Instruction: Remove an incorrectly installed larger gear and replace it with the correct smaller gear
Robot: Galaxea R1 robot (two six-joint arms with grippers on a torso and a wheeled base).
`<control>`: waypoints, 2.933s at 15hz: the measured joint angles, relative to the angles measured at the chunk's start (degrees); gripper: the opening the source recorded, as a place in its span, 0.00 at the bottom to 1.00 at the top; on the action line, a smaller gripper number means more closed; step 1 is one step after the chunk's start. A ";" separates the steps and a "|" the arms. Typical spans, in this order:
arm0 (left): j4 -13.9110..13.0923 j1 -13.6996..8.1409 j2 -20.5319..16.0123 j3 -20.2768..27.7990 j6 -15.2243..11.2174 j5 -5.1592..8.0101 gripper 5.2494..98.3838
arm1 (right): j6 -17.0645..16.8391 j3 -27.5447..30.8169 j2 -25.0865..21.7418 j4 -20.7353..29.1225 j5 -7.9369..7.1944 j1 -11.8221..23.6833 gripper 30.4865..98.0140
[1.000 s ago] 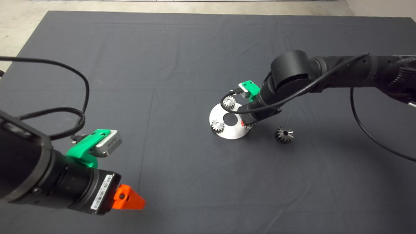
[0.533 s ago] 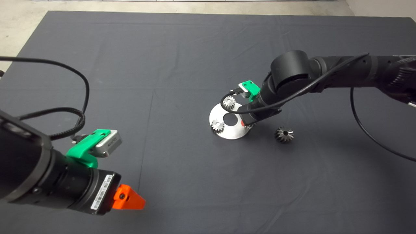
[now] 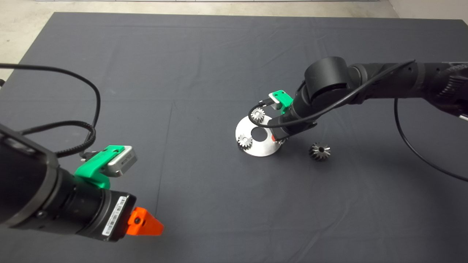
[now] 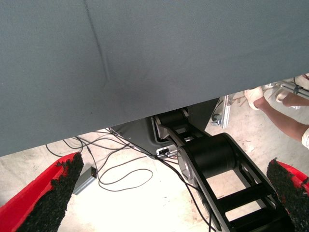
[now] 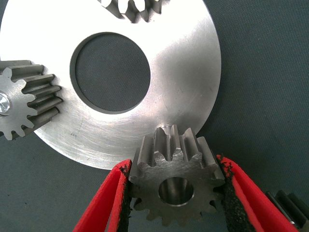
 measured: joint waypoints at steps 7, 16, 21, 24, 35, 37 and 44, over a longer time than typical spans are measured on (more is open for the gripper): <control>0.00 0.00 0.00 0.00 0.00 0.00 1.00 | 0.00 0.24 0.00 -0.24 -0.13 -0.35 0.16; 0.00 0.01 0.00 0.00 0.00 -0.01 1.00 | 0.00 0.26 0.00 -0.99 0.02 -0.40 0.16; 0.00 0.01 0.00 0.00 0.00 0.00 1.00 | 0.00 0.26 0.01 -1.11 0.02 -0.40 0.16; 0.00 0.00 0.00 0.00 0.00 0.00 1.00 | 0.00 0.20 0.04 -1.27 0.17 -0.41 0.16; 0.00 0.00 0.00 0.00 0.00 0.00 1.00 | 0.00 -0.72 0.23 -1.38 0.48 -0.51 0.16; 0.00 0.00 0.00 0.00 0.00 0.00 1.00 | 0.00 -0.85 0.26 -1.38 0.52 -0.51 0.16; 0.00 0.00 0.00 0.00 0.00 0.00 1.00 | 0.02 -0.61 0.18 -1.40 0.59 -0.51 0.16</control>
